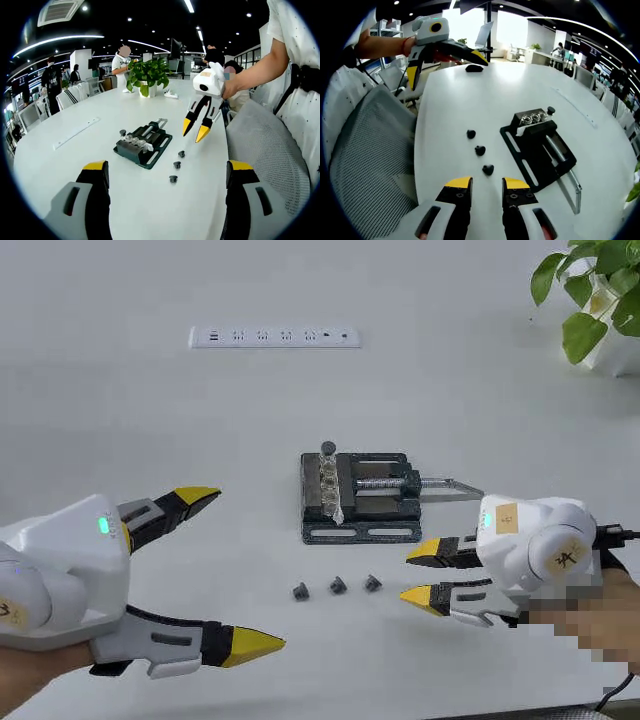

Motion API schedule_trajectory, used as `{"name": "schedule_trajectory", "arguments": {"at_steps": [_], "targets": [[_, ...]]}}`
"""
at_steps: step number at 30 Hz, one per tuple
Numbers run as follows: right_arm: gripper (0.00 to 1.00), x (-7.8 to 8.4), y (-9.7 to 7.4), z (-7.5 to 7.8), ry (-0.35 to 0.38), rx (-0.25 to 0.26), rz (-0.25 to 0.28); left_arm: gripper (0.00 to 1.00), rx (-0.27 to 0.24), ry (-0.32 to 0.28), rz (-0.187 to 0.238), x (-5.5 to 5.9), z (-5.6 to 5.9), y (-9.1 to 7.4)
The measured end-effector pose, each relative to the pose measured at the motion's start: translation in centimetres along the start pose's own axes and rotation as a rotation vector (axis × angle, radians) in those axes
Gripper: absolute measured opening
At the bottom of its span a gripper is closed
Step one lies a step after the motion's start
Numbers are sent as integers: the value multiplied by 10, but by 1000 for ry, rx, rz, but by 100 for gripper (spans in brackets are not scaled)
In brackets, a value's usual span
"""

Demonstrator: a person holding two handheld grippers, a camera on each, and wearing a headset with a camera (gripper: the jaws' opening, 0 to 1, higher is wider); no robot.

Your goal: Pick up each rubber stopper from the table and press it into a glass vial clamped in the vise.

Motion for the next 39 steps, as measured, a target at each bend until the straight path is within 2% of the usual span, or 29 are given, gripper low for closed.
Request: {"name": "schedule_trajectory", "arguments": {"at_steps": [6, 18, 39], "targets": [[12, 3, 12, -2, -5, -9, -1, 97, -1, -3, 0, 1, 1, -1], [7, 5, 34, 2, -13, -6, -14, 97, -1, -10, 1, 1, 0, 0], [0, 5, 38, 7, -18, 4, -27, 97, 2, -18, 3, -1, -3, 5]]}}
Point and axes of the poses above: the centre of the closed fingertips' face, and the gripper's own axes: y roughly forward along the fingers, z roughly to its right, x roughly out of its underside, the point moved 8 cm from there along -y, roughly backward along the fingers, and after that the axes turned 10 degrees about -y, right-handed, at the moved point
